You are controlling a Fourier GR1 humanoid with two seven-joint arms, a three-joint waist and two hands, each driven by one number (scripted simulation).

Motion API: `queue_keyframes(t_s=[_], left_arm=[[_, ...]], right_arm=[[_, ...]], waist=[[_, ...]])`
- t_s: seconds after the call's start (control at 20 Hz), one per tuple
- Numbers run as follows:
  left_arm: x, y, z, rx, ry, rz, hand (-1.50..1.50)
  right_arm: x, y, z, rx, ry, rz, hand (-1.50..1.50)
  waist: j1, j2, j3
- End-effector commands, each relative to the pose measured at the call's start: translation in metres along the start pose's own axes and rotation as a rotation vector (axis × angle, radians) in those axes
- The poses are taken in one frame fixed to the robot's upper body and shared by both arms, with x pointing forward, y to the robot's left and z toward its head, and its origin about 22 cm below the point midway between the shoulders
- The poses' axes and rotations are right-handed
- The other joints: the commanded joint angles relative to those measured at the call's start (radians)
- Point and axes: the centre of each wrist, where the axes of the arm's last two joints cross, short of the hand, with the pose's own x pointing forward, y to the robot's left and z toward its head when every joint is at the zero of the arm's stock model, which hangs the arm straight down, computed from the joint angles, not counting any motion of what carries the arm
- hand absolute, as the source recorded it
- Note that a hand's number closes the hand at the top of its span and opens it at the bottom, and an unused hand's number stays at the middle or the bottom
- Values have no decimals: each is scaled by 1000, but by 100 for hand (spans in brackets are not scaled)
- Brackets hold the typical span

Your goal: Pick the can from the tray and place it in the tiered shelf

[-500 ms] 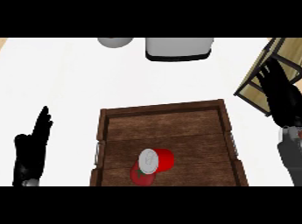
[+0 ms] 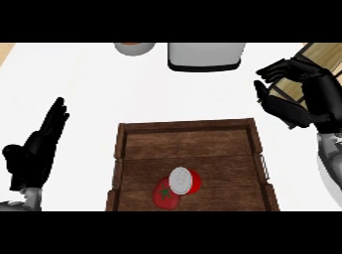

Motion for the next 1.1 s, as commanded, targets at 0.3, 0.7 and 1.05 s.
queue_keyframes(t_s=[0.3,0.7,1.05], left_arm=[[13,29,-11,-90,-52,30,0],[26,11,-14,-103,-64,51,0],[10,18,-4,-121,-68,59,0]], right_arm=[[69,90,96,265,65,144,-150],[127,79,124,281,105,486,-150],[155,101,126,375,204,652,-150]], waist=[[15,18,13],[28,20,14],[47,21,13]])
